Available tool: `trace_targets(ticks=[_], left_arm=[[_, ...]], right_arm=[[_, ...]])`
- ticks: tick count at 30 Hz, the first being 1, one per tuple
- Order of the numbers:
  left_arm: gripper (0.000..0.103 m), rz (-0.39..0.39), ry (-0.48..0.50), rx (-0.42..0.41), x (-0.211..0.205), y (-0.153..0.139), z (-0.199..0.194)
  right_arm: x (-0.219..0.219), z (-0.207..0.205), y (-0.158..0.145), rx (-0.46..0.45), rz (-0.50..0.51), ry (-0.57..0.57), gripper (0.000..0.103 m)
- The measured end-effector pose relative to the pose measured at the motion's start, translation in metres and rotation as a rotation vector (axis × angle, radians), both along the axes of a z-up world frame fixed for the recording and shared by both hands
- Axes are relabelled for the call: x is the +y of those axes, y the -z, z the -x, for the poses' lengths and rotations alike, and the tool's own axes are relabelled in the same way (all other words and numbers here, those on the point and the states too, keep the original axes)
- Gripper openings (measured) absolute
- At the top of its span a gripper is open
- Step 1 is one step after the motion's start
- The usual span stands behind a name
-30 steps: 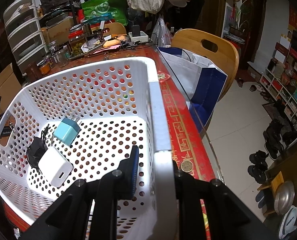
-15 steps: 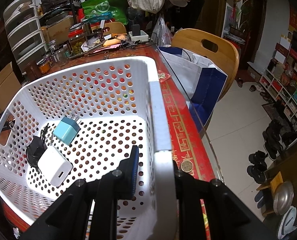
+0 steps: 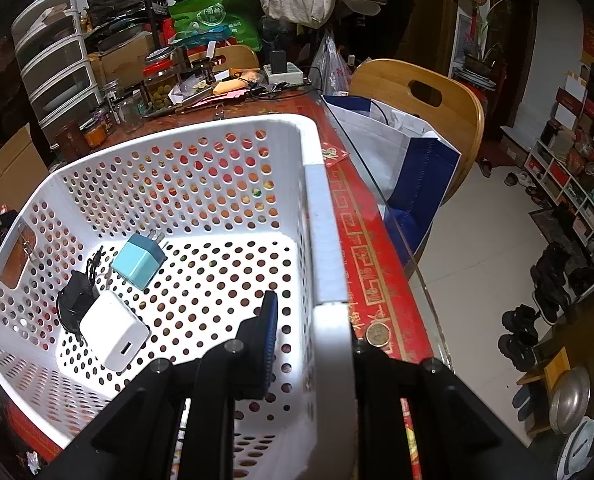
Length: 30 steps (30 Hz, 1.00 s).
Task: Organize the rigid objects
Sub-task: 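Grasp the Hello Kitty card with the left tool, then carry the Hello Kitty card into the basket and release it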
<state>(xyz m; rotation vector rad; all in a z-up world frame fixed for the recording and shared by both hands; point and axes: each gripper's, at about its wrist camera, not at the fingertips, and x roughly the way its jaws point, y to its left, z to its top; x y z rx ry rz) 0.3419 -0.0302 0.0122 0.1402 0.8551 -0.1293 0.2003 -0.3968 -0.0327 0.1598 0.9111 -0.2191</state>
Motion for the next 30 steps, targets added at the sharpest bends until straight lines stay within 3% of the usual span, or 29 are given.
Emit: trace_targets(ticks=[12, 21, 30], left_arm=[[0.045, -0.039, 0.067, -0.057, -0.048, -0.041, 0.026], [0.045, -0.044, 0.133, -0.045, -0.087, -0.047, 0.037], [0.045, -0.096, 0.257, 0.097, -0.157, -0.021, 0.041]], right_arm=[[0.001, 0.0, 0.0, -0.004, -0.004, -0.006, 0.016], [0.001, 0.0, 0.0, -0.003, -0.004, -0.005, 0.016], [0.001, 0.0, 0.0, -0.004, -0.004, -0.005, 0.016]])
